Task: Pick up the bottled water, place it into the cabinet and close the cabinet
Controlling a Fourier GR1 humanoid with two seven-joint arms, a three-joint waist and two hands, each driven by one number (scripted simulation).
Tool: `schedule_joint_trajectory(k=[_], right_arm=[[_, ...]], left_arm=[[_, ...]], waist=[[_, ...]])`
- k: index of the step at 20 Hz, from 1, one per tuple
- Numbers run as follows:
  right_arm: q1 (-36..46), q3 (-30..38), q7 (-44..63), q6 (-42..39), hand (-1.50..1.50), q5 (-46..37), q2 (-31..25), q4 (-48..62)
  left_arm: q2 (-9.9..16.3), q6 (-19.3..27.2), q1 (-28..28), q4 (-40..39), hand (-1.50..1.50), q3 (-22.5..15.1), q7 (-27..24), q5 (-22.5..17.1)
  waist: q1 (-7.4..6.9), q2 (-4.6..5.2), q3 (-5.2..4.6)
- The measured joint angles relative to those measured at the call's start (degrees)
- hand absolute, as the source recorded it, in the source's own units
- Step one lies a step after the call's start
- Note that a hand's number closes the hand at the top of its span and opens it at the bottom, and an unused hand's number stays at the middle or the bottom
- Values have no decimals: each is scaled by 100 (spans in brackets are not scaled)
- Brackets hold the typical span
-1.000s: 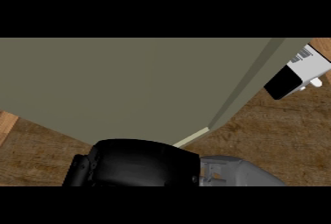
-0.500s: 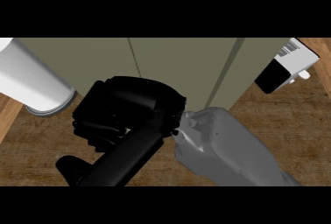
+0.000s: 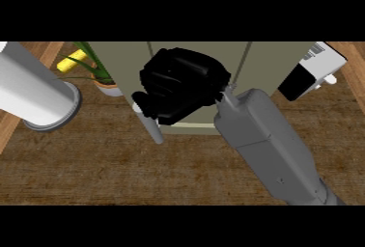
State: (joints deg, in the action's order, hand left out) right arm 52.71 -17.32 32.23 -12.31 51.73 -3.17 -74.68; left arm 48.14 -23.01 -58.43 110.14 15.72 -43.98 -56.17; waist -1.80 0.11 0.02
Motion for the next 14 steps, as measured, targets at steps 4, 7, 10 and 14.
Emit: schedule_joint_trajectory(k=[4, 7, 10, 14], right_arm=[[73, 155, -513, -549, 150, -357, -85, 471], [136, 178, -891, -752, 150, -705, -61, 696], [249, 237, -1052, -868, -150, -857, -33, 892], [431, 214, -1260, -777, -150, -1179, 103, 1051]], left_arm=[[-128, -224, 37, -156, -150, 151, 165, 19], [-303, -295, 16, -106, -150, 193, 273, 159], [-381, -331, 164, -145, -150, 200, 425, 164], [-455, -332, 312, -158, -150, 216, 559, 191]], waist=[[-12, -17, -18], [-8, -40, -10], [14, -36, -9], [2, -22, -25]])
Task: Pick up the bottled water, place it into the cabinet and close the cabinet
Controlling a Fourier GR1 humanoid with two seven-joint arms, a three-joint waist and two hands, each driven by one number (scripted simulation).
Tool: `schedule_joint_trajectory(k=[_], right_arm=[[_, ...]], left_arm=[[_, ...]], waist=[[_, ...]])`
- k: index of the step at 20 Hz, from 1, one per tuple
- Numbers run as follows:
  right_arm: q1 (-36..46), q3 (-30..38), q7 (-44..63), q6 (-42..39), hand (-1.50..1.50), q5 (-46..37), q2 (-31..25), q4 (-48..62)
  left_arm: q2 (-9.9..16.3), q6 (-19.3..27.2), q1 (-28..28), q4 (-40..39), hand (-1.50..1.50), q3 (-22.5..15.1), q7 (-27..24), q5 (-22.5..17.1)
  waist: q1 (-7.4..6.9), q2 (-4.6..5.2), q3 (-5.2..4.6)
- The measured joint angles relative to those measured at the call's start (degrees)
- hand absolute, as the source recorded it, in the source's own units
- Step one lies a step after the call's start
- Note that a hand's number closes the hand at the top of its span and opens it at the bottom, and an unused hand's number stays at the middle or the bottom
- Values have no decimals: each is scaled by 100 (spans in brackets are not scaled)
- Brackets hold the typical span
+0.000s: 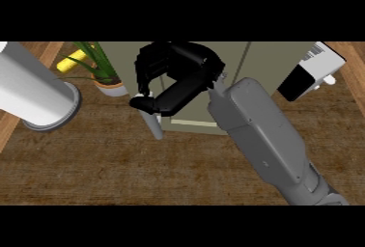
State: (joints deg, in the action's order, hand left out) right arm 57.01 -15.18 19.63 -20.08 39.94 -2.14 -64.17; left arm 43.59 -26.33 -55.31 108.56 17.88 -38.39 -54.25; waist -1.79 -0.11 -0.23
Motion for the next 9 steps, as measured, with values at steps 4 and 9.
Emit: schedule_joint_trajectory(k=[4, 9], right_arm=[[126, -2, -215, 77, -150, -267, 62, 146], [241, 24, -240, 269, -150, -403, 133, 224]], left_arm=[[-17, -43, 133, -9, -150, 15, 104, -14], [-96, -42, 302, 24, -150, -89, 183, 121]], waist=[[-24, 12, 5], [-30, 25, 3]])
